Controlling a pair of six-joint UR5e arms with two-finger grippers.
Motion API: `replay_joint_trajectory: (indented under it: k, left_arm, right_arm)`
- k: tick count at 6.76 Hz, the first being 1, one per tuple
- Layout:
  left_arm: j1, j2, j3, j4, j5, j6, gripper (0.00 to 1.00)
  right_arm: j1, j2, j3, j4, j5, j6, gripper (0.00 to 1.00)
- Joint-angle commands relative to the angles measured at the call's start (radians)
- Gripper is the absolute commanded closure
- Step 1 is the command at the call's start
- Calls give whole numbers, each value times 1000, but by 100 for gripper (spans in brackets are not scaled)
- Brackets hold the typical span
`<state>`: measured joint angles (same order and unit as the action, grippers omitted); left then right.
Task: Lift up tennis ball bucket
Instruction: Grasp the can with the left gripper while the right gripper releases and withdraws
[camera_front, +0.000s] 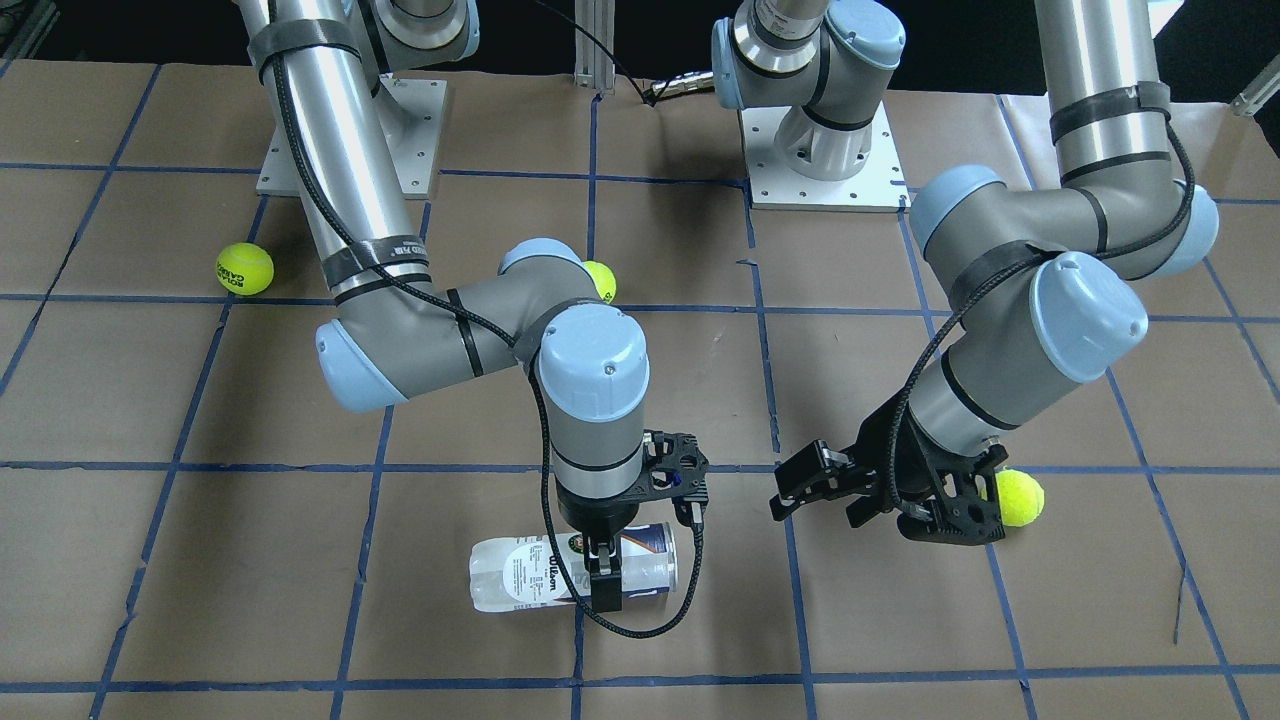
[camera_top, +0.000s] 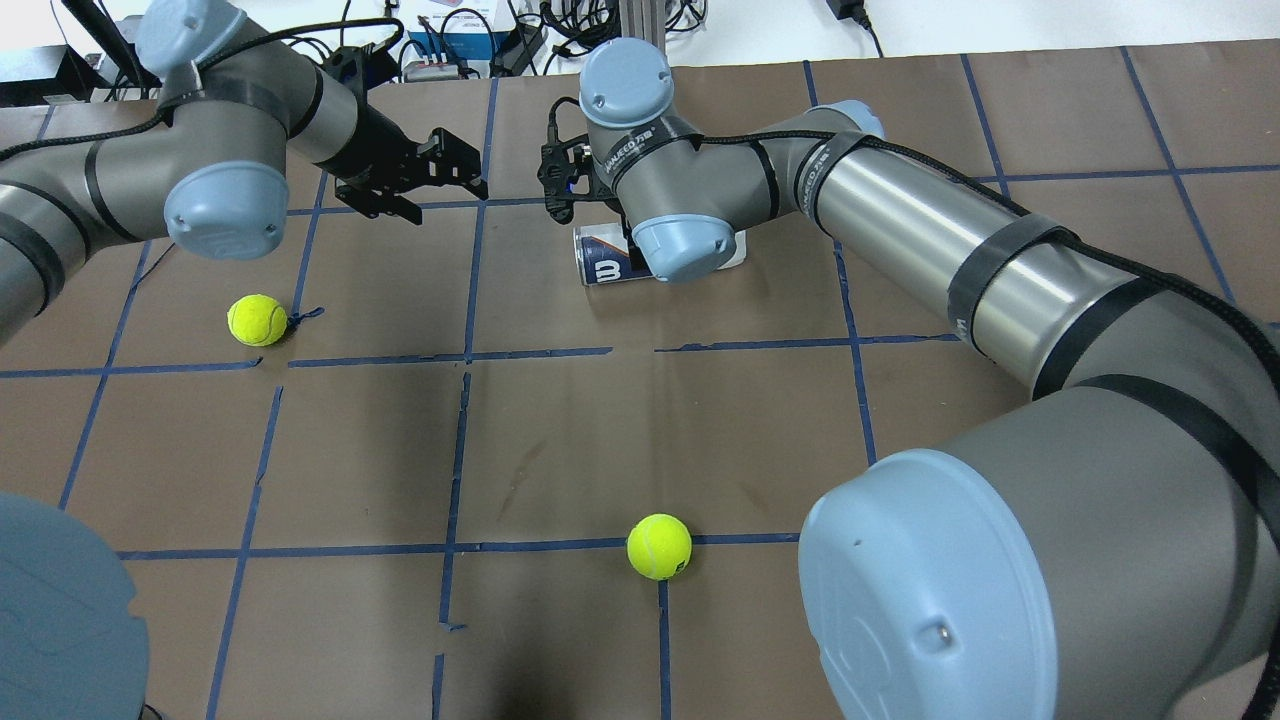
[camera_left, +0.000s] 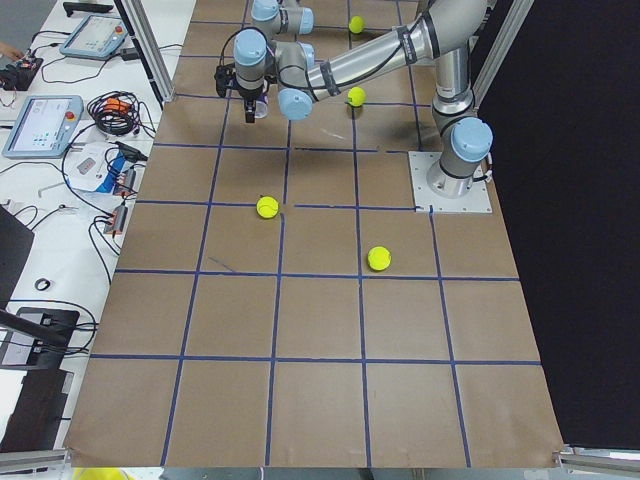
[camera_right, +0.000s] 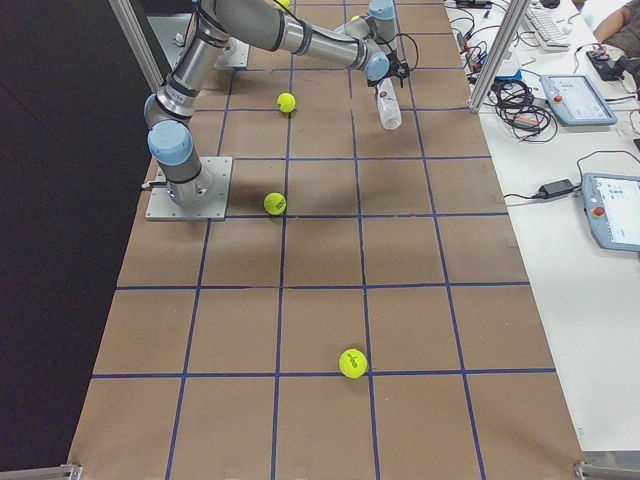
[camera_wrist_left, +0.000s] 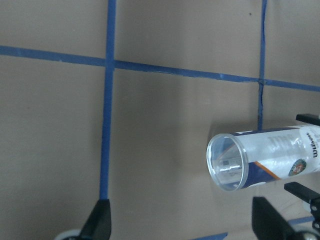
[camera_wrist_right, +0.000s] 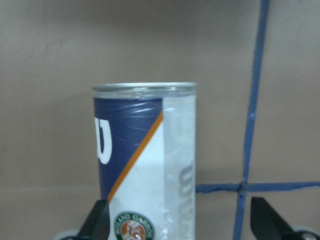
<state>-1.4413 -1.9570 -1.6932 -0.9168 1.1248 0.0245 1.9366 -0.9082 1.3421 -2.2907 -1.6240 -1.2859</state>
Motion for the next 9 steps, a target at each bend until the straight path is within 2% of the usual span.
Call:
replay_joint_trajectory:
  k: [1, 2, 3, 4, 5, 6, 7, 8, 9]
  left_arm:
    - [7, -84, -118, 238, -173, -6, 0]
    - [7, -132, -118, 251, -244, -20, 0]
    - [6, -146, -121, 257, -308, -56, 0]
    - [1, -160, -128, 257, -371, -102, 2]
    - [-19, -184, -126, 257, -425, -141, 4]
    - [-55, -212, -122, 260, -478, -158, 5]
    - [-70, -242, -118, 326, -484, -160, 7]
    - [-70, -261, -103, 350, -484, -160, 10]
    - [-71, -264, -85, 351, -482, -160, 21]
  right_arm:
    - [-43, -151, -18, 87, 41, 110, 0]
    - [-106, -222, -17, 170, 55, 286, 0]
    - [-181, -279, -17, 306, 99, 418, 0]
    - [-255, -306, -17, 385, 108, 550, 0]
    - [-310, -325, -17, 484, 105, 618, 0]
    - [-356, -368, -12, 637, 102, 695, 0]
    - [-370, -415, 8, 704, 92, 850, 0]
    - [-370, -441, 64, 715, 90, 1026, 0]
    - [-373, -474, 118, 727, 88, 1046, 0]
